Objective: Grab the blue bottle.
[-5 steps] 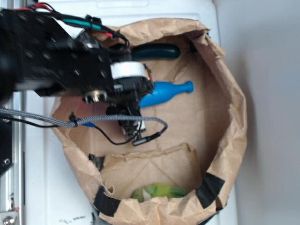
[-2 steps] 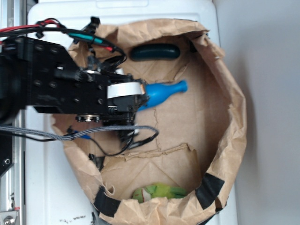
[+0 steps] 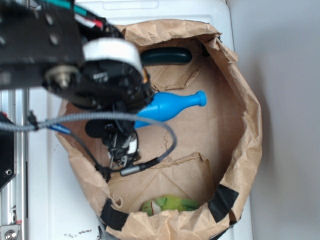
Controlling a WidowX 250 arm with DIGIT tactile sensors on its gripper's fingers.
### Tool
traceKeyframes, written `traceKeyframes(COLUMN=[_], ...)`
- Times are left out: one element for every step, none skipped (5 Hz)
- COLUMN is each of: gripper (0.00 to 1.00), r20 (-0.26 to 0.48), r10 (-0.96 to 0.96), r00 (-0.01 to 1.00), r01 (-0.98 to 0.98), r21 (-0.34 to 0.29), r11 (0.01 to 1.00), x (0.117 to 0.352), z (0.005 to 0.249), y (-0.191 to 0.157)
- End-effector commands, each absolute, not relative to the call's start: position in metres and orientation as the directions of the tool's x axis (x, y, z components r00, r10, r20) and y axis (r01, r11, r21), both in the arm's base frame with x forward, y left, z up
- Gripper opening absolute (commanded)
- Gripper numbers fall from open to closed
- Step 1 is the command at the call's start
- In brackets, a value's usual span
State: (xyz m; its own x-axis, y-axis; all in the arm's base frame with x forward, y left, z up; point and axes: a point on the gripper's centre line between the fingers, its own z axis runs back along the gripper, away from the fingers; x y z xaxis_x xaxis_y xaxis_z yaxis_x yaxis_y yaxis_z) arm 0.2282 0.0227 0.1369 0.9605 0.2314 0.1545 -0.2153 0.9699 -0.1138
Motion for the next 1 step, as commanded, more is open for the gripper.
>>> traceKeyframes(gripper=[0.0], r20=[0.197], r10=[0.239], r00=[0.951], r01=[-0.237], r21=[-0.033], r11=[0.971], x=[0.2406], z=[0.1514], y=[0.0207])
